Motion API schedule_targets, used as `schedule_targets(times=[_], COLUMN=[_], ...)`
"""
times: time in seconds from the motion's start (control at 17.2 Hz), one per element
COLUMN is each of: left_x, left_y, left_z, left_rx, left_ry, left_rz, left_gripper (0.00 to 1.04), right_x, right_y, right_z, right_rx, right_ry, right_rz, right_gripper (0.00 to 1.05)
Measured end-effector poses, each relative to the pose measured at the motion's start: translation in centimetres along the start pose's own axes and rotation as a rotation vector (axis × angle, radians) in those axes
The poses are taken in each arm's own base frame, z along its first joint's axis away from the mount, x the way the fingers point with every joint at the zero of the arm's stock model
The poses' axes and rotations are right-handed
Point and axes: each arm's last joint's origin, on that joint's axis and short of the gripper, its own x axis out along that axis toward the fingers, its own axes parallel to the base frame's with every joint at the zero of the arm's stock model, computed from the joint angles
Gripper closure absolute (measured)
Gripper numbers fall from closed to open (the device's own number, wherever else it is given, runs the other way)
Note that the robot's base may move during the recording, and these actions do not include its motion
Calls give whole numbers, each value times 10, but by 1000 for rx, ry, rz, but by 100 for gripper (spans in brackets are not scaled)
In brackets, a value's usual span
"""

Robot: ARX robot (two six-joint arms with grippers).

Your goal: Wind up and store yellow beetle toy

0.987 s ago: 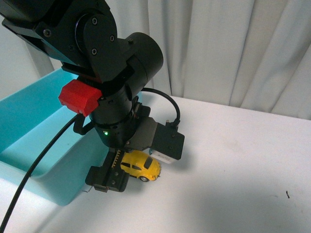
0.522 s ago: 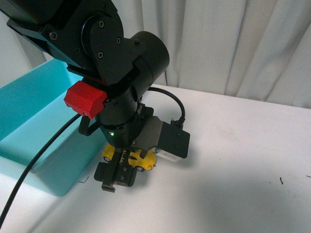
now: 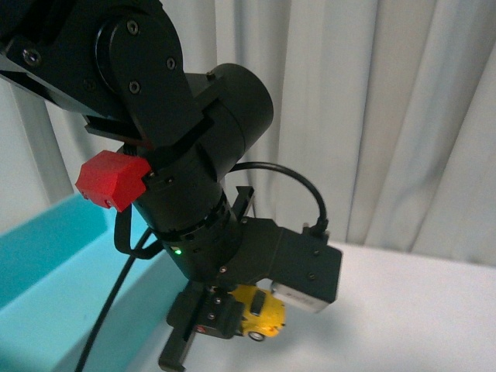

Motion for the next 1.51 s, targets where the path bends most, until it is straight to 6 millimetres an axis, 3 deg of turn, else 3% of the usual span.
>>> schedule_targets(times=[0.12,0.23,0.41,0.52,0.64,0.81,1.04,1.22,1.51], left_x=[-51,-88,-116,-123,-104,-63,-25,6,31], left_y=[15,30,61,63,49,32,25,20,12], left_z=[6,-7,-65,-115,-150,-178,-210,-220,-228], left_rx=[-49,-139,-389,-587,-719,-881,-1105,-1190,-1285], left_ry=[-89,-140,-101,-20,72,135,236,337,381], left_rz=[77,154,341,403,370,315,372,381,378], left_gripper=[64,64,64,64,64,64,64,64,64], right_x=[0,0,0,0,0,0,0,0,0], right_y=[0,0,0,0,0,0,0,0,0], right_z=[0,0,0,0,0,0,0,0,0], right_rx=[0,0,0,0,0,0,0,0,0], right_ry=[0,0,0,0,0,0,0,0,0], right_rz=[0,0,0,0,0,0,0,0,0], right_gripper=[7,7,7,7,7,7,7,7,7])
